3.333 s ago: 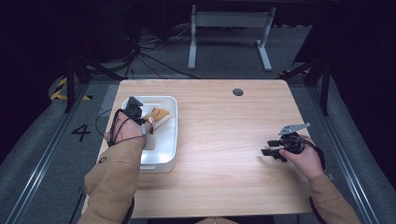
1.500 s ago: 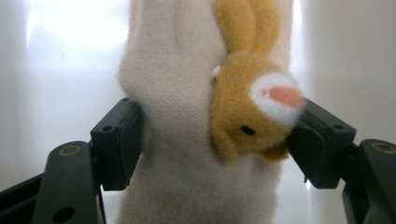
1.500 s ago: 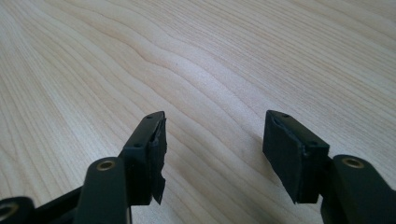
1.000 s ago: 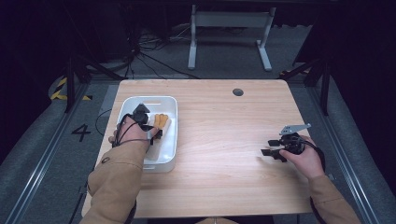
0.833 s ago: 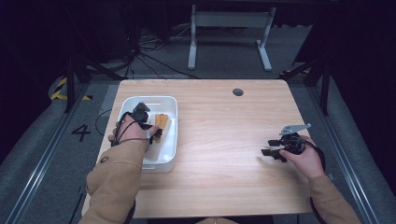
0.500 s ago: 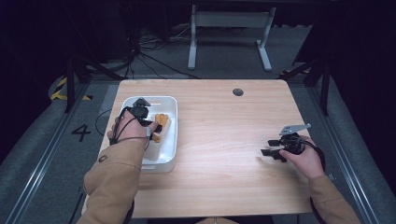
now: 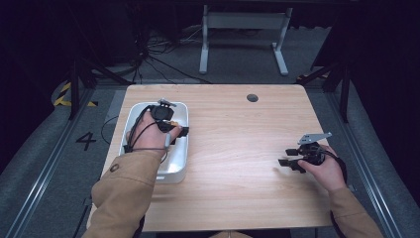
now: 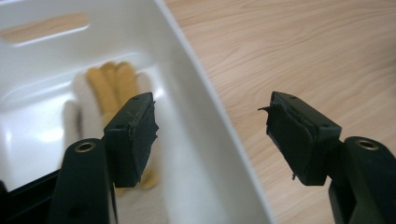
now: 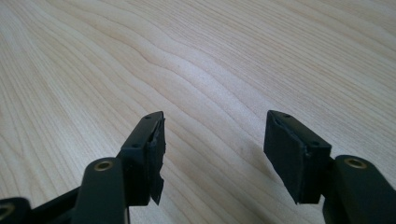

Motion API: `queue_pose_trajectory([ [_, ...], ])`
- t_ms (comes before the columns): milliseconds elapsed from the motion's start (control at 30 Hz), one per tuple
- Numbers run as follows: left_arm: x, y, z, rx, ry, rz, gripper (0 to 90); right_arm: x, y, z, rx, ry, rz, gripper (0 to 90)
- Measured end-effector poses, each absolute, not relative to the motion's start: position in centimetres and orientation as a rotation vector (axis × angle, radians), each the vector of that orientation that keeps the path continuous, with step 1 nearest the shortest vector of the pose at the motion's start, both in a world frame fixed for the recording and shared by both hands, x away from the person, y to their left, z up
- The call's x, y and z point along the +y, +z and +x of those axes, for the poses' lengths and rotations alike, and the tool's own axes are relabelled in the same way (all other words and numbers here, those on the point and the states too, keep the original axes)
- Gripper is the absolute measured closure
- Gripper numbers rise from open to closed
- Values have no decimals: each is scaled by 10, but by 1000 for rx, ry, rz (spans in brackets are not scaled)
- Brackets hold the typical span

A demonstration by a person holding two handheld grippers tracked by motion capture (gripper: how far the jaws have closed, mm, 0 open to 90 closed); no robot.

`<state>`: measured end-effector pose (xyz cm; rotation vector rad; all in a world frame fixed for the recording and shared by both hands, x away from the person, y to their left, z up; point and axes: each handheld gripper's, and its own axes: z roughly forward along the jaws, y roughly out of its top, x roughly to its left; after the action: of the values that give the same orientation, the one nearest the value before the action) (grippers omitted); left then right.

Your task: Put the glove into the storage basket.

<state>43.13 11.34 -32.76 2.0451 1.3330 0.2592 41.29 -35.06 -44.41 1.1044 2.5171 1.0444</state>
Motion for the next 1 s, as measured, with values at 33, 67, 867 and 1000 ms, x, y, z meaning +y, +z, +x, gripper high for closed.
queue_pose_trajectory([
  [33,110,-327,430,1292,239,2050,343,-351,-444,412,2517,1042,1106,394],
  [67,106,-326,428,1266,224,2056,339,-351,-444,412,2516,1044,1105,394],
  [867,32,-376,384,753,57,2075,370,-349,-449,408,2532,1040,1065,392],
  [1000,24,-394,379,717,38,2097,373,-347,-452,408,2542,1039,1056,391],
])
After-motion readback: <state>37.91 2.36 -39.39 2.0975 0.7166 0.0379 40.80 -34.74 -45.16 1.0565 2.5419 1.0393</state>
